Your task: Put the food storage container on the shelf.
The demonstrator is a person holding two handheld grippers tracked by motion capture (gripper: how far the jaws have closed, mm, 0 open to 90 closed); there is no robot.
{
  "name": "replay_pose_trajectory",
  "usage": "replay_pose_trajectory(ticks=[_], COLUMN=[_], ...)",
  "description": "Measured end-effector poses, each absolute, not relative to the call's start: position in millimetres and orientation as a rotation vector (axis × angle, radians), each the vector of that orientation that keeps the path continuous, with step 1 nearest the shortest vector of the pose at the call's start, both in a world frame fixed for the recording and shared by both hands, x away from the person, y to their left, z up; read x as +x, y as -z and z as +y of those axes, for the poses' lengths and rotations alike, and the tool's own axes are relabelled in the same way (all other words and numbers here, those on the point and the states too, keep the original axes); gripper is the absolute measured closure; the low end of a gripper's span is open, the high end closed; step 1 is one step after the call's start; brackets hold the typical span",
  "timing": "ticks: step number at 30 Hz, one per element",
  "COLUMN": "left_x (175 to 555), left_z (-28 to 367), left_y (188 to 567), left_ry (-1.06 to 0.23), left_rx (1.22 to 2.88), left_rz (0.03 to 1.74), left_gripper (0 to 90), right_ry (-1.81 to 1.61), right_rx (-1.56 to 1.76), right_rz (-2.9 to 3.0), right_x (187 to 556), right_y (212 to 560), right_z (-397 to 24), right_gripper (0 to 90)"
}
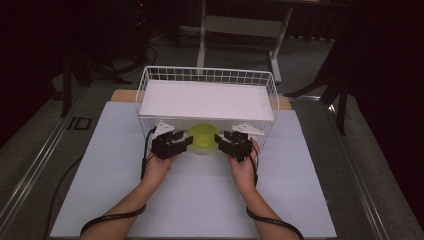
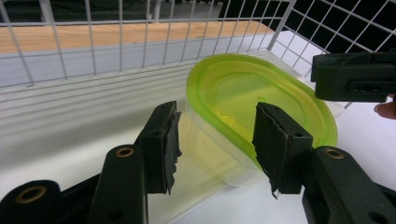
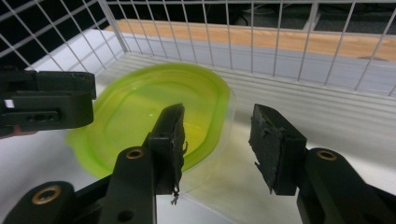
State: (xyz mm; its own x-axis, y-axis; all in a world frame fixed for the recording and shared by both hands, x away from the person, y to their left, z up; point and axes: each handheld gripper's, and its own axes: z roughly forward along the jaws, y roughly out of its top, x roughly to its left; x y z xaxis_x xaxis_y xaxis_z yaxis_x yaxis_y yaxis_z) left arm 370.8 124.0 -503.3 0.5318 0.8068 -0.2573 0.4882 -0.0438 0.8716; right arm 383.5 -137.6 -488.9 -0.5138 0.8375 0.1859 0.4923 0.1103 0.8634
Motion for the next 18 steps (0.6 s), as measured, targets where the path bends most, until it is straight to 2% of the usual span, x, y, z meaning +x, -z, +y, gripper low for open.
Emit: replay_pose_trajectory(ticks=[5,11,13,15,18], left_x=[358,337,328,318,307], left_z=[129,135,138,141,139], left_y=[500,494,493,494,499], left_ry=[-0.376,-0.367,-0.355,-0.333,-0.307], left_rx=[1.696,1.719,1.714,1.720,1.708], left_rz=[1.115,1.115,1.108,1.071,1.097], left_gripper=[47.5,45.3,40.4,35.4,23.5], right_ry=[-1.373,-1.349,-1.357,-1.355,-1.332], right_rx=[1.293,1.250,1.251,1.247,1.227], right_rz=[2.044,2.076,2.087,2.112,2.169], right_x=[371,354,349,344,342], right_y=[488,491,492,495,501], right_z=[-139,-139,-139,-137,-135], right_gripper=[54.7,60.0,65.9,68.0,79.0])
